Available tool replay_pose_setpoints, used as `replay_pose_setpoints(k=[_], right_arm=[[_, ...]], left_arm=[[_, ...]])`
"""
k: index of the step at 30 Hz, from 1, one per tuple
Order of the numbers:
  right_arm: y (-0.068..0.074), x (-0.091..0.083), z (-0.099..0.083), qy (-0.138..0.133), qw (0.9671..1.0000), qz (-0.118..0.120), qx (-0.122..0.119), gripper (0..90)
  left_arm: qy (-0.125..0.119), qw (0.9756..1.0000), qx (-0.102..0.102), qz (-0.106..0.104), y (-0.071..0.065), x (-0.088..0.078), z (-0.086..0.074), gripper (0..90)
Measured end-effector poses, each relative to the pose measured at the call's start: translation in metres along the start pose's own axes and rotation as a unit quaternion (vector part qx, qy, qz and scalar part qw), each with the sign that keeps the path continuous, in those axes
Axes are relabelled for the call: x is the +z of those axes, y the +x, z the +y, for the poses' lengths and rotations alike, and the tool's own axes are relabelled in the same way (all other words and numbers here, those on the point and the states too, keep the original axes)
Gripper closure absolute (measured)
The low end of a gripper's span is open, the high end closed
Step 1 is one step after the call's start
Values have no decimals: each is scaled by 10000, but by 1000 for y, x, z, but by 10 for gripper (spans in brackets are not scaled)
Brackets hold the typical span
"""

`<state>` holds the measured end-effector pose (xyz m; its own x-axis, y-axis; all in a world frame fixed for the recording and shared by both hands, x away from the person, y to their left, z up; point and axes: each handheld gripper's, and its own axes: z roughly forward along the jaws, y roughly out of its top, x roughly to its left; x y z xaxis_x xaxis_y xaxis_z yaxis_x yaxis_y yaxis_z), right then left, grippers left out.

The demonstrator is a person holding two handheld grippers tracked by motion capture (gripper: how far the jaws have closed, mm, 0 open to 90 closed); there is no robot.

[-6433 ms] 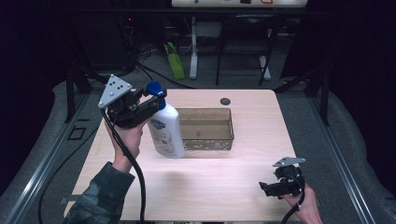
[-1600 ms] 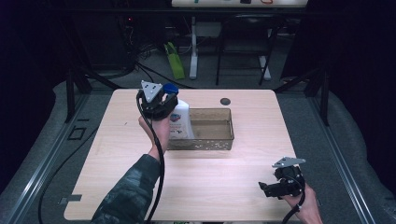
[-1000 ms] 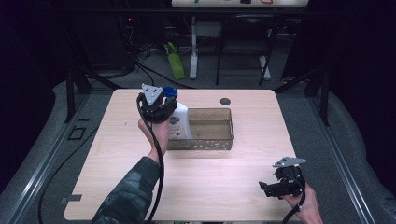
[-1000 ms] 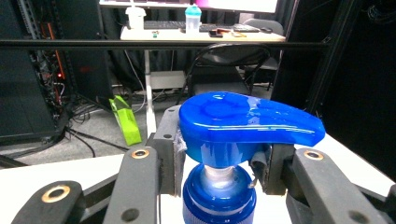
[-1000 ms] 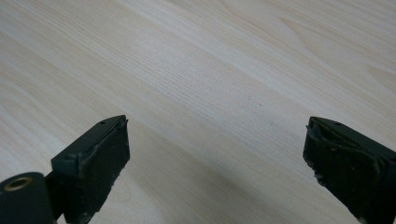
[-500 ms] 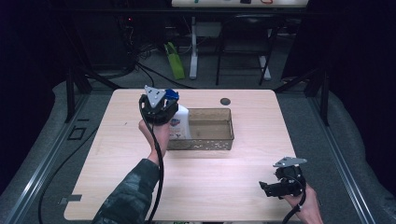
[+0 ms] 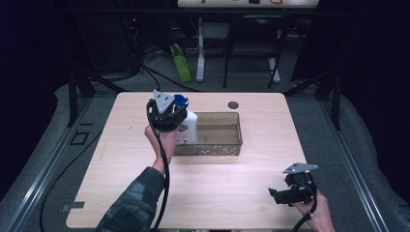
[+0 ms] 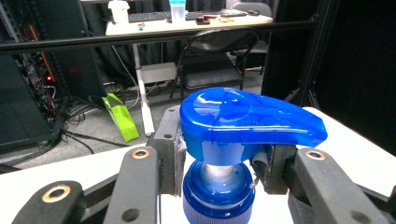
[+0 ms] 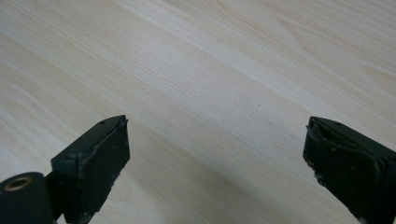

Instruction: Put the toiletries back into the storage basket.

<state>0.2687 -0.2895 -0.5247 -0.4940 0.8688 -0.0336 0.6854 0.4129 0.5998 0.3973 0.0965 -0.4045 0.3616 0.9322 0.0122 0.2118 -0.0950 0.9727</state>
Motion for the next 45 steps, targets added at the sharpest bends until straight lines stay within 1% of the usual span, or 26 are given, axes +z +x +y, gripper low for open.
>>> replay_pose_setpoints(k=[4, 6, 10, 12, 16, 17, 18, 19, 20, 22, 23, 24, 25, 26, 27, 28, 31, 32, 33, 35, 36, 37, 39, 40, 41, 45], right_arm=[[-1, 0, 0, 5, 10000, -6, 12, 66], [0, 0, 0, 6, 10000, -10, 3, 66], [0, 0, 0, 10, 10000, -9, 2, 66], [-1, 0, 0, 8, 10000, -10, 4, 66], [0, 0, 0, 7, 10000, -1, 4, 66], [0, 0, 0, 7, 10000, 1, 3, 66], [0, 0, 0, 5, 10000, -2, 8, 66], [0, 0, 0, 5, 10000, -2, 8, 66], [0, 0, 0, 4, 10000, -6, -5, 67], [-1, 0, 0, 2, 10000, -14, -12, 67], [-1, 0, 0, 6, 10000, -18, -16, 67], [0, 0, 0, 11, 10000, -15, -8, 66], [0, 0, 0, 11, 10000, -15, -8, 66], [0, 0, 0, 10, 10000, -16, -3, 67], [0, 0, 0, 4, 10000, -17, -1, 67], [0, 0, 0, -1, 10000, -19, -17, 66], [0, 0, 0, -1, 10000, -17, -5, 67], [0, -1, 0, 2, 10000, -19, 15, 66], [0, -1, 0, 2, 10000, -19, 15, 66], [0, 0, 0, 9, 10000, -19, 5, 66], [0, 0, 0, 11, 10000, -20, 6, 67], [0, 0, 0, 11, 10000, -20, 6, 67], [0, 0, 0, 7, 10000, -24, -7, 66], [0, 0, 0, 8, 10000, -22, -10, 67], [0, 0, 0, 8, 10000, -22, -10, 67], [0, 0, 0, 10, 10000, 2, 11, 67]], left_arm=[[20, 10000, -30, -85, 2, 0, 0, 584], [77, 9998, -103, -153, 3, 0, 0, 565], [106, 9997, -120, -190, 5, 0, -1, 550], [107, 9997, -78, -203, 6, 0, 0, 547], [153, 9996, -64, -231, 8, -2, 1, 533], [167, 9995, -71, -246, 8, -2, 1, 515], [218, 9994, -63, -267, 9, -2, 2, 464], [266, 9992, -42, -283, 9, -2, 2, 464], [300, 9991, -21, -286, 9, -3, 3, 429], [342, 9989, 6, -318, 10, -5, 4, 341], [343, 9989, 13, -312, 10, -6, 4, 313], [421, 9985, 79, -339, 11, -9, 6, 234], [421, 9985, 79, -339, 11, -9, 6, 204], [448, 9983, 87, -368, 12, -11, 6, 204], [490, 9980, 118, -393, 12, -13, 6, 195], [577, 9973, 136, -432, 13, -14, 7, 147], [690, 9959, 185, -550, 18, -21, 7, 138], [794, 9949, 217, -587, 21, -26, 7, 115], [794, 9949, 217, -587, 21, -26, 7, 99], [889, 9938, 276, -610, 24, -32, 6, 93], [969, 9927, 321, -638, 27, -38, 5, 72], [969, 9927, 321, -638, 27, -38, 5, 62], [1024, 9921, 358, -632, 30, -44, 3, 56], [1131, 9908, 393, -637, 34, -49, 0, 37], [1131, 9908, 393, -637, 34, -49, 0, 30], [1296, 9886, 464, -607, 41, -59, -4, 3]])
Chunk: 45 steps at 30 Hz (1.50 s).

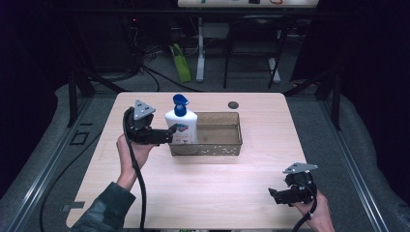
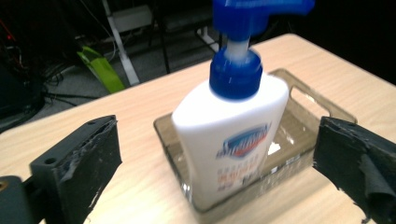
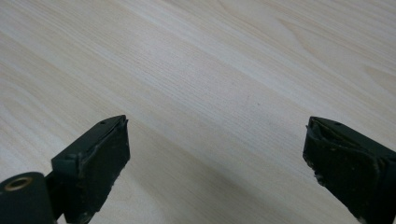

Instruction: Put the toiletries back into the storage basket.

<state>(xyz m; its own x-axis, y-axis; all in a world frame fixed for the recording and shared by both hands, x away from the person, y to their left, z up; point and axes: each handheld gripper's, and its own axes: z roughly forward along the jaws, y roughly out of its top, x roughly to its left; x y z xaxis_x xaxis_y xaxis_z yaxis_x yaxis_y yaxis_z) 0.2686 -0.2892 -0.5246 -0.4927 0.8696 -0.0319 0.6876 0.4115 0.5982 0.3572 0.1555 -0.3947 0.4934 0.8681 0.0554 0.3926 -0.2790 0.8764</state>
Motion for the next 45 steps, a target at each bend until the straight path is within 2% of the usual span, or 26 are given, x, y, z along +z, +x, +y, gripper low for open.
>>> replay_pose_setpoints(k=[9, 16, 19, 23, 29, 36, 37, 38, 39, 41, 42, 44, 45], right_arm=[[1, 0, 0, 16, 10000, -2, 6, 66], [0, 1, 0, 22, 10000, 0, 8, 66], [0, 1, 0, 21, 10000, 0, 8, 67], [1, 2, -1, 41, 10000, 1, -14, 66], [2, 3, -1, 49, 10000, 2, -58, 66], [2, 5, -2, 92, 9999, 11, -59, 67], [1, 6, -2, 110, 9999, -10, -83, 66], [1, 6, -2, 110, 9999, -10, -83, 66], [1, 6, -2, 104, 9999, -2, -71, 66], [1, 7, -3, 120, 9999, -18, -83, 66], [1, 7, -3, 120, 9999, -18, -83, 66], [1, 8, -3, 154, 9998, -28, -78, 66], [0, 9, -3, 166, 9998, -36, -64, 66]], left_arm=[[229, 9997, 103, -6, 6, -18, -21, 0], [521, 9985, 150, -11, 8, -22, -46, 0], [708, 9973, 192, -9, 8, -23, -59, 0], [1008, 9947, 199, -38, 8, -20, -82, 0], [1171, 9929, 144, -139, 8, -18, -97, 0], [1368, 9901, 231, -207, 5, -9, -111, 0], [1466, 9886, 216, -269, 6, -4, -118, 0], [1466, 9886, 216, -269, 6, -4, -118, 0], [1587, 9867, 224, -281, 6, 0, -122, 0], [1647, 9855, 140, -372, 8, 4, -126, 0], [1667, 9851, 30, -413, 11, 5, -127, 0], [1631, 9855, -45, -461, 15, 5, -128, 0], [1618, 9860, -50, -411, 19, 6, -129, 0]])
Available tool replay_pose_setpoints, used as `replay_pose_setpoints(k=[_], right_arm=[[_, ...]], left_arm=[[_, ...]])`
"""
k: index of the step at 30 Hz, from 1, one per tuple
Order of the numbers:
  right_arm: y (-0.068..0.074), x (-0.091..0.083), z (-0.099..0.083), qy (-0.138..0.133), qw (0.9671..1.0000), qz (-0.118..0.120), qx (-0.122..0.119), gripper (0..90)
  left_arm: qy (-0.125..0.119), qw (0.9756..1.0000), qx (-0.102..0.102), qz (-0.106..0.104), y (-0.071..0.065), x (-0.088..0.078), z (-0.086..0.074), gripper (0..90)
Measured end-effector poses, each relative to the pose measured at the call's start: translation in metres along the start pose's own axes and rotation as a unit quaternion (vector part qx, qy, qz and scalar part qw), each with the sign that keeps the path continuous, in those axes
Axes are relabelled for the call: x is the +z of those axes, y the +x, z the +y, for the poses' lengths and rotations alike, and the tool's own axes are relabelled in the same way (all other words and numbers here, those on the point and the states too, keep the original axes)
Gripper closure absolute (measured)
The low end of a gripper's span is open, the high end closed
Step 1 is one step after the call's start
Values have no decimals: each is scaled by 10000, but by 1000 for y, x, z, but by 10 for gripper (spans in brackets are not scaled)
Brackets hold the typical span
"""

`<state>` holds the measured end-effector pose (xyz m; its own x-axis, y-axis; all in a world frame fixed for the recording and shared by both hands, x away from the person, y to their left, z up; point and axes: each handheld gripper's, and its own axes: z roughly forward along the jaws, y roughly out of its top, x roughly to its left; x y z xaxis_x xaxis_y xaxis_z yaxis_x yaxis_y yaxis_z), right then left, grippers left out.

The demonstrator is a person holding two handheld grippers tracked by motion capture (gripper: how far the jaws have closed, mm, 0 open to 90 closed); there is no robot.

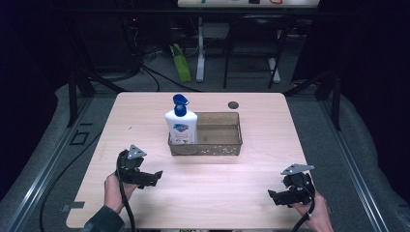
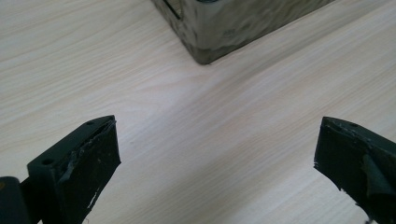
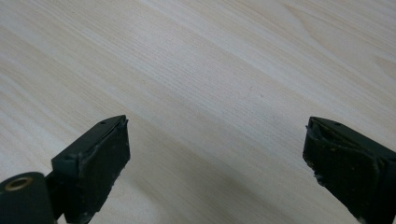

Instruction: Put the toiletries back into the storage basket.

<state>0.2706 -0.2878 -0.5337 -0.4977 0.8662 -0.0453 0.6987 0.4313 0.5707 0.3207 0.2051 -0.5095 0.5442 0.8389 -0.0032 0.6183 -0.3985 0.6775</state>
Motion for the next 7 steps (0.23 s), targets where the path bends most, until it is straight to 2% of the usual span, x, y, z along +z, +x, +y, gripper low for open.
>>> replay_pose_setpoints(k=[2, 5, 6, 7], right_arm=[[0, 0, 0, 1, 10000, -7, -16, 67], [0, 3, 1, 25, 10000, -11, 5, 68], [2, 5, 2, 39, 10000, -10, -49, 68], [2, 5, 2, 39, 10000, -10, -49, 68]], left_arm=[[-10, 10000, -9, -3, 1, 1, -1, 0], [84, 9998, 31, 161, 6, 7, -4, 0], [103, 9998, -75, 128, 11, 11, -6, 0], [103, 9998, -75, 128, 11, 11, -6, 0]])
